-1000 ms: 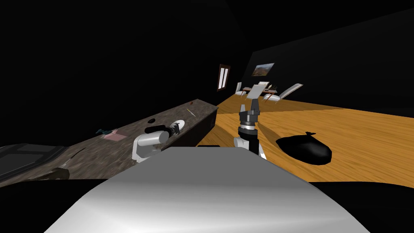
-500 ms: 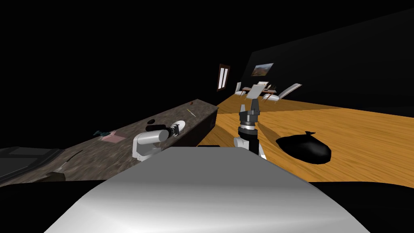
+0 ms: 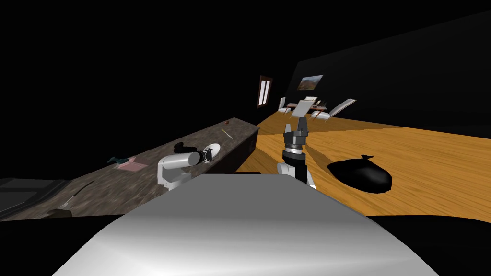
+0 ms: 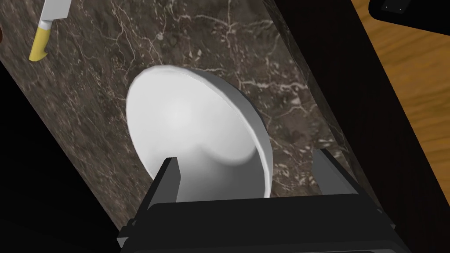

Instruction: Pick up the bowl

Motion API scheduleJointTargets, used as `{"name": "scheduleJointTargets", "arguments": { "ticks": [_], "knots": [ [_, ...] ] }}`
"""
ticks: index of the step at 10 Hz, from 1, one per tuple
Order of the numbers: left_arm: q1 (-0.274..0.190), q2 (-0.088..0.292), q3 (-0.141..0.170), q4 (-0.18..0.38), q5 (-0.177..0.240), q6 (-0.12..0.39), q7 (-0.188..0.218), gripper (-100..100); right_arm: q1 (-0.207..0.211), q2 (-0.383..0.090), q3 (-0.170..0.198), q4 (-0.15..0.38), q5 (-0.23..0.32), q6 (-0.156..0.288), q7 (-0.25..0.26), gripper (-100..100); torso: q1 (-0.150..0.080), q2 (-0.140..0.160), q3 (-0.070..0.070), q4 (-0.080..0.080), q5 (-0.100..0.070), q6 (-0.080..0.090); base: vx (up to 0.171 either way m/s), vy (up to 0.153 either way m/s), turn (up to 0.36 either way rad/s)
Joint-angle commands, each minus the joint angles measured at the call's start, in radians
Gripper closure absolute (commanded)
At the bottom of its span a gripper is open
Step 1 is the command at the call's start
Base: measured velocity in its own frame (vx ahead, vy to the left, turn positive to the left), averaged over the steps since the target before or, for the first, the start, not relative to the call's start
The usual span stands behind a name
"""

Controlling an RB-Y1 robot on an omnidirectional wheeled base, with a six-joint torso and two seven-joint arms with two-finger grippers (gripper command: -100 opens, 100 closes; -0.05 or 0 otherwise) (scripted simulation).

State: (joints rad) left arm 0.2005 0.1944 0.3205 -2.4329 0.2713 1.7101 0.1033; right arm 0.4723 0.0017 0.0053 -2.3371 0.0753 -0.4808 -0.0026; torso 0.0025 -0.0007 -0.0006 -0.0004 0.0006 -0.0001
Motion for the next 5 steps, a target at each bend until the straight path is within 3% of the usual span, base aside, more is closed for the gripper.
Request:
{"name": "scheduleJointTargets", "arguments": {
  "ticks": [1, 5],
  "knots": [
    [-0.005, 0.001, 0.003, -0.001, 0.0, 0.028, 0.001, -100, 0.0, 0.0, 0.0, 0.0, 0.0, 0.0, 0.0, 0, 0.0, 0.0, 0.0, 0.0, 0.0, 0.0, 0.013, 0.025, -0.014],
    [-0.03, 0.009, 0.014, 0.008, -0.005, 0.132, 0.003, -100, 0.0, 0.0, 0.0, 0.0, 0.0, 0.0, 0.0, 0, 0.0, 0.0, 0.0, 0.0, 0.0, 0.0, 0.019, 0.031, -0.018]
  ]
}}
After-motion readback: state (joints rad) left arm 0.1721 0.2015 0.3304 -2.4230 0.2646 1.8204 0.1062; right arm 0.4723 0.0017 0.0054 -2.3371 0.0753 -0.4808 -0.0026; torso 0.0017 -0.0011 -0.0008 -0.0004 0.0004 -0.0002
